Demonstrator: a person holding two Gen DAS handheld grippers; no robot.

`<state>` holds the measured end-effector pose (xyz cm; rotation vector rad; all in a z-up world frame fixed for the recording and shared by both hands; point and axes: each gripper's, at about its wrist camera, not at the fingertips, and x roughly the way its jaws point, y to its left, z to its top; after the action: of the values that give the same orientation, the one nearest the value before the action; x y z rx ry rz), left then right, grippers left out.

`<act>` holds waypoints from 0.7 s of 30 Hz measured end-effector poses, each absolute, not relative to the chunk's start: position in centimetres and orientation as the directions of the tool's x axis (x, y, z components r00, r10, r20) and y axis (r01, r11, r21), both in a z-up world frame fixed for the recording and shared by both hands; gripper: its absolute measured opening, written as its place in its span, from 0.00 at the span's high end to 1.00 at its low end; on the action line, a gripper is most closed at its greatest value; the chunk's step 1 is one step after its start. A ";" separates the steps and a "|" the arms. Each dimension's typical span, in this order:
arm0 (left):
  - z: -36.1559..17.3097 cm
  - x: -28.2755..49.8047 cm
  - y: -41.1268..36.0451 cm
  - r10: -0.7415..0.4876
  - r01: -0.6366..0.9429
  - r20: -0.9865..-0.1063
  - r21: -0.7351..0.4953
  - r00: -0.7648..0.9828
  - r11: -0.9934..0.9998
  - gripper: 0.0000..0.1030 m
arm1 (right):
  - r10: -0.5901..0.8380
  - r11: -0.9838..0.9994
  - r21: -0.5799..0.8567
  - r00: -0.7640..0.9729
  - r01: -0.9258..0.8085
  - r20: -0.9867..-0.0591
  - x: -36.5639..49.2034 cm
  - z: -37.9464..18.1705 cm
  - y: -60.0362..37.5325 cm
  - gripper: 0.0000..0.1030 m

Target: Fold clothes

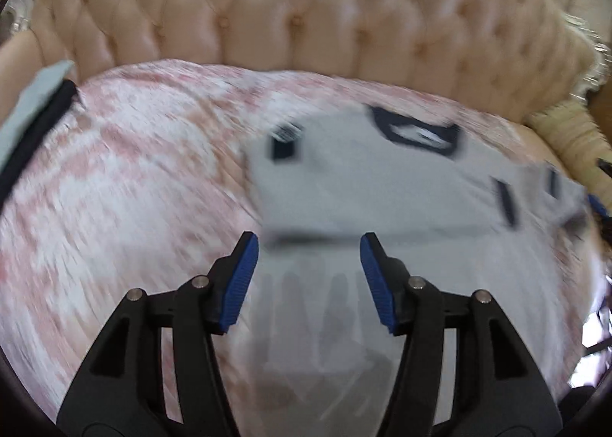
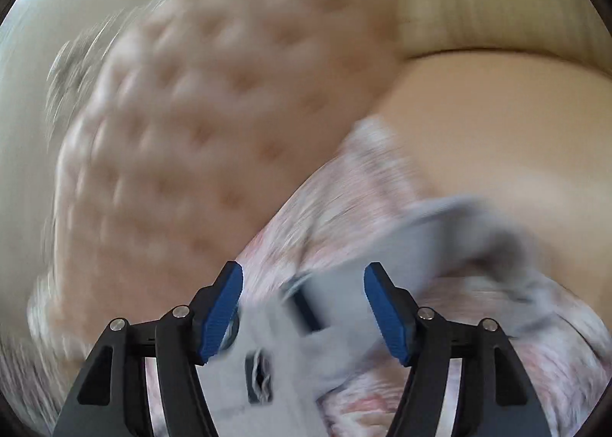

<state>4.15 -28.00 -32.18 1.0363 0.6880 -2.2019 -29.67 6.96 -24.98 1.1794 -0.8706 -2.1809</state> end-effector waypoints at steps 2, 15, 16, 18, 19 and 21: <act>-32.3 4.2 -26.1 -0.246 0.664 -0.811 -0.216 -0.530 -0.716 0.42 | -0.660 -0.636 0.772 -0.512 -0.007 -0.549 -30.2 -26.6 9.7 0.34; -34.2 3.7 -23.2 -0.193 0.646 -0.845 -0.214 -0.499 -0.732 0.39 | -0.703 -0.260 0.901 -0.572 -0.347 -0.423 -31.1 -32.9 15.0 0.33; -34.2 3.8 -23.2 -0.194 0.647 -0.845 -0.215 -0.499 -0.731 0.39 | -0.702 -0.229 0.905 -0.583 -0.358 -0.409 -31.2 -33.2 15.3 0.30; -34.3 3.8 -23.1 -0.196 0.650 -0.845 -0.214 -0.497 -0.729 0.39 | -0.703 -0.169 0.900 -0.591 -0.402 -0.396 -31.5 -34.2 15.6 0.25; -34.4 3.9 -23.0 -0.197 0.652 -0.845 -0.213 -0.497 -0.728 0.39 | -0.703 -0.138 0.895 -0.594 -0.424 -0.390 -31.7 -34.7 15.7 0.24; -34.4 3.9 -22.8 -0.198 0.654 -0.846 -0.213 -0.495 -0.726 0.38 | -0.710 -0.092 0.874 -0.584 -0.478 -0.394 -32.1 -36.3 15.1 0.24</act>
<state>3.94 -22.82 -34.44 1.1664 0.7175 -2.2310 -32.09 15.06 -36.26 1.3180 -1.9724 -1.7443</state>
